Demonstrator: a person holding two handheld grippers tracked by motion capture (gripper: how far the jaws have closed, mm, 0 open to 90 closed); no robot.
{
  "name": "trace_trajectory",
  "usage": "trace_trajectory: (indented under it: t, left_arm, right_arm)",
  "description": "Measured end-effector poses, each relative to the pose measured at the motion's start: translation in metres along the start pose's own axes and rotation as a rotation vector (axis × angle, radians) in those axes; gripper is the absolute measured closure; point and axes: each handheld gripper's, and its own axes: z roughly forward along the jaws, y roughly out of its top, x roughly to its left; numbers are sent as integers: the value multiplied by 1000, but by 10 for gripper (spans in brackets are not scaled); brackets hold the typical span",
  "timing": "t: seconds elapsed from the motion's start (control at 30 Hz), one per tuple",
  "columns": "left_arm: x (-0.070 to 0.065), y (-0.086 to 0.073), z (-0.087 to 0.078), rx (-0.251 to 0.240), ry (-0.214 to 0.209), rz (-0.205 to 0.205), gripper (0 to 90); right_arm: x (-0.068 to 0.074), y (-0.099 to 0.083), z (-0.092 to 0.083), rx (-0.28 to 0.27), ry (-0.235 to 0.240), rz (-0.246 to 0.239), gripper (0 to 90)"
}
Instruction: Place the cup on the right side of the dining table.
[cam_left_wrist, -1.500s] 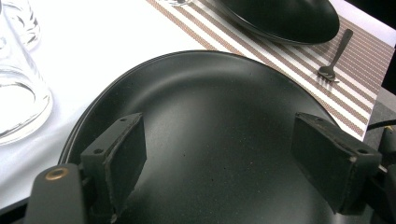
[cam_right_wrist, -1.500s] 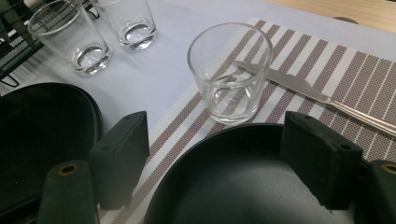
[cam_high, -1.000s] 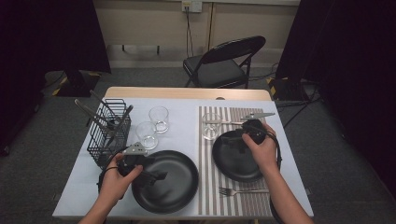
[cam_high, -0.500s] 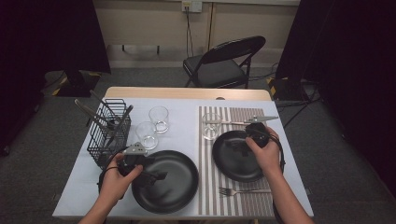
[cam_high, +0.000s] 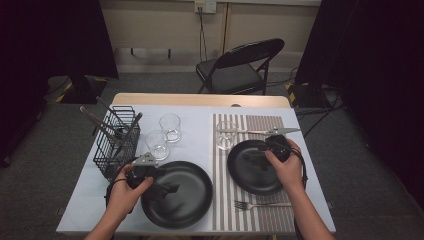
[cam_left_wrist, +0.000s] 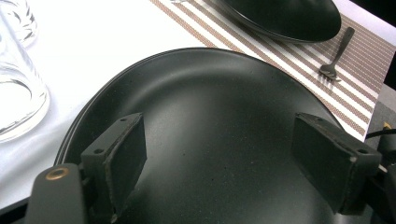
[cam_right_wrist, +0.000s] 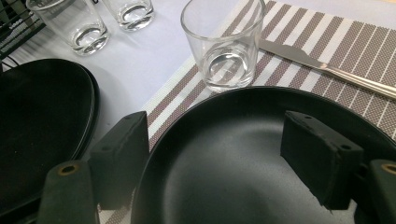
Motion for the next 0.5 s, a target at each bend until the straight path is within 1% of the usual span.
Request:
trace_trajectory:
  t: [0.27, 0.43, 0.5]
  left_arm:
    - [0, 0, 0, -1, 0, -1, 184]
    - [-1, 0, 1, -4, 0, -7, 184]
    - [-1, 0, 0, -4, -2, -3, 184]
  right_arm:
    - [-1, -7, -1, 7, 1, 8, 232]
    - [-2, -11, -2, 4, -3, 7, 232]
    - [-3, -13, -2, 0, 2, 12, 232]
